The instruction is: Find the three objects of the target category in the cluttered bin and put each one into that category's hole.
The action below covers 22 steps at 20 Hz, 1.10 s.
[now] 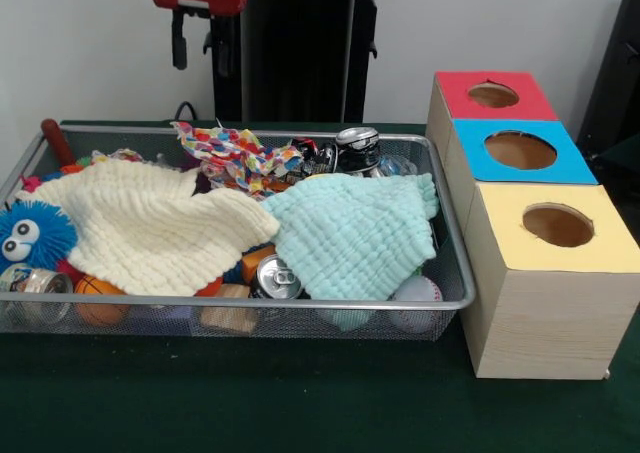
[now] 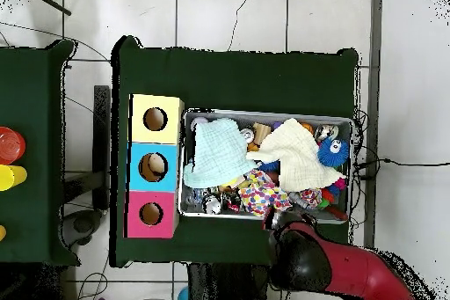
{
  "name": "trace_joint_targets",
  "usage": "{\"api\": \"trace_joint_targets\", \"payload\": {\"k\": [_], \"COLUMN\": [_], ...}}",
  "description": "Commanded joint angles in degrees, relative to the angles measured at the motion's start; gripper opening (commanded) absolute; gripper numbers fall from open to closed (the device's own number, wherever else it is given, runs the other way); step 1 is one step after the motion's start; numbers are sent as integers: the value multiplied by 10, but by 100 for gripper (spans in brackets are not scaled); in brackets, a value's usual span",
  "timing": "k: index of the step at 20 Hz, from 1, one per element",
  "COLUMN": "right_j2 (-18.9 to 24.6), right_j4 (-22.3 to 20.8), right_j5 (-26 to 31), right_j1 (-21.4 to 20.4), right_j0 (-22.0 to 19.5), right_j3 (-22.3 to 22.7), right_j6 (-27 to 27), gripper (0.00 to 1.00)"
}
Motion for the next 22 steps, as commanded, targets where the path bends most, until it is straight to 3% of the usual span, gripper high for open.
{"api": "trace_joint_targets", "payload": {"k": [1, 14, 22], "right_j2": [64, 110, 83], "right_j4": [-7, 9, -26], "right_j5": [46, 22, -8], "right_j1": [22, 29, 109], "right_j0": [-4, -18, 4], "right_j3": [-74, -75, -111], "right_j6": [-28, -8, 6], "gripper": [100, 100, 100]}}
